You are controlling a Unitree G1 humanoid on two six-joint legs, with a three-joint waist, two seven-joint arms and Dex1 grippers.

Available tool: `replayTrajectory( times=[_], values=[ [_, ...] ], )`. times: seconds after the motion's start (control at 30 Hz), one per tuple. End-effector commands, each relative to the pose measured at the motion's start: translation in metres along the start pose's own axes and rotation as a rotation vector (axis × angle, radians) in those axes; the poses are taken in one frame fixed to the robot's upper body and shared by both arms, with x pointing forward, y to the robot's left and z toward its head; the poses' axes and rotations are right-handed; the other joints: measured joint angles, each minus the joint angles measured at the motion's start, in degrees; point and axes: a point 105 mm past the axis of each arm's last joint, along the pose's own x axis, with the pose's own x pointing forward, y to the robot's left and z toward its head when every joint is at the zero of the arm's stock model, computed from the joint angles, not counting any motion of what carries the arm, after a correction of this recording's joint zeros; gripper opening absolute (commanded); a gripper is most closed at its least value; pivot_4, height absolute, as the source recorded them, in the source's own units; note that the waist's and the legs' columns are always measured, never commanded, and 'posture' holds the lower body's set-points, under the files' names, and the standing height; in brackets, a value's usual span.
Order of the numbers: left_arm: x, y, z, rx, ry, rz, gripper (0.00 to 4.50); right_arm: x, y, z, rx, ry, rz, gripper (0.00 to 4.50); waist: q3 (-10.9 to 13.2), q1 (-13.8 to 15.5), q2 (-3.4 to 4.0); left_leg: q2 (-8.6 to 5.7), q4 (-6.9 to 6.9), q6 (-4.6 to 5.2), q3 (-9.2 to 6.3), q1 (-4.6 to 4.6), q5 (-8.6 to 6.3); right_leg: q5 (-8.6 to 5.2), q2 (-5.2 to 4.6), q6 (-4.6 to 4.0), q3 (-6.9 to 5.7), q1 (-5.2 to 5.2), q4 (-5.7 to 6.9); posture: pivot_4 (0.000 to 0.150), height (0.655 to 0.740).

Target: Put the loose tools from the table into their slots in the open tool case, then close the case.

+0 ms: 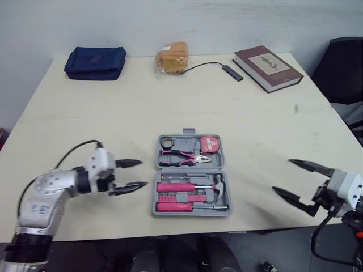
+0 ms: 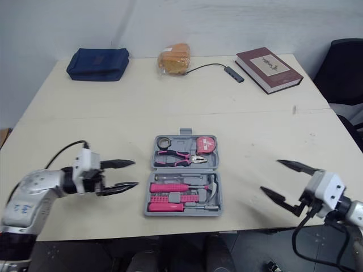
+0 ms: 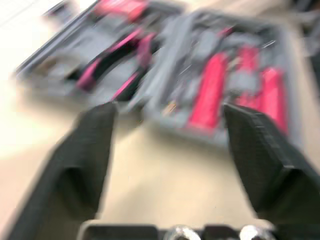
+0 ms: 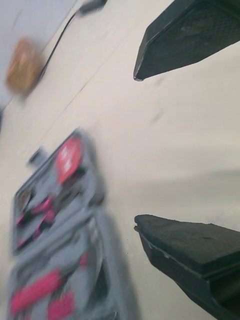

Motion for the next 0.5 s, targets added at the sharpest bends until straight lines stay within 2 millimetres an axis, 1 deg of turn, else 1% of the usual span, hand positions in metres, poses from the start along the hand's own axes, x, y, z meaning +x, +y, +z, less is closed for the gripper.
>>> replayTrajectory(
  times=[0.03,0.1,0.17,0.27,0.33,0.37,0.4,0.47,0.5],
  values=[
    [-0.040,0.026,-0.007,0.022,0.021,0.201,4.44,-0.020,-0.025,-0.009,-0.023,0.066,-0.157,4.50,0.01,0.00,0.00,0.02,-0.01,0.00,0.00,-0.01,-0.01,0.00,-0.06,0.00,0.00,0.00,-0.02,0.150,0.7400],
    [-0.057,0.033,-0.014,0.002,0.029,0.285,4.44,-0.028,-0.031,-0.018,-0.020,0.119,-0.204,4.50,0.01,0.00,0.00,0.02,-0.07,-0.01,0.01,-0.02,-0.04,-0.01,-0.11,-0.02,-0.01,-0.03,-0.05,0.150,0.7400],
    [-0.067,0.037,-0.019,-0.012,0.037,0.342,4.44,-0.032,-0.032,-0.025,-0.016,0.145,-0.215,4.50,0.01,0.02,0.01,0.08,-0.09,-0.06,0.01,-0.05,-0.10,-0.03,-0.12,-0.05,-0.03,-0.05,-0.09,0.150,0.7400],
    [-0.072,0.038,-0.021,-0.021,0.040,0.389,4.44,-0.034,-0.030,-0.032,-0.011,0.177,-0.195,4.50,0.02,-0.01,0.01,0.11,-0.10,-0.08,0.03,-0.07,-0.13,-0.03,-0.10,-0.05,-0.05,-0.06,-0.13,0.150,0.7400],
    [-0.069,0.036,-0.022,-0.023,0.042,0.388,4.44,-0.032,-0.029,-0.036,0.001,0.183,-0.180,4.50,0.02,-0.04,0.01,0.11,-0.10,-0.09,0.06,-0.06,-0.14,-0.03,-0.11,-0.04,-0.02,-0.05,-0.12,0.150,0.7400],
    [-0.065,0.034,-0.022,-0.024,0.045,0.374,4.44,-0.030,-0.029,-0.043,0.043,0.229,-0.181,4.50,0.02,-0.05,0.01,0.12,-0.10,-0.10,0.07,-0.05,-0.15,-0.03,-0.11,-0.04,-0.02,-0.05,-0.12,0.150,0.7400],
    [-0.060,0.032,-0.022,-0.023,0.046,0.357,4.44,-0.025,-0.027,-0.046,0.079,0.238,-0.169,4.50,0.02,-0.06,0.01,0.14,-0.10,-0.13,0.07,-0.04,-0.16,-0.03,-0.10,-0.04,-0.01,-0.05,-0.12,0.150,0.7400],
    [-0.049,0.027,-0.021,-0.022,0.042,0.321,4.44,-0.013,-0.022,-0.045,0.116,0.219,-0.122,4.50,0.02,-0.10,0.01,0.16,-0.10,-0.21,0.07,-0.03,-0.19,-0.02,-0.10,-0.03,0.00,-0.05,-0.10,0.150,0.7400],
    [-0.042,0.025,-0.019,-0.026,0.035,0.304,4.44,-0.003,-0.018,-0.040,0.118,0.190,-0.083,4.50,0.02,-0.19,0.02,0.16,-0.10,-0.26,0.07,-0.03,-0.22,-0.02,-0.10,-0.03,0.01,-0.05,-0.10,0.150,0.7400]
  ],
)
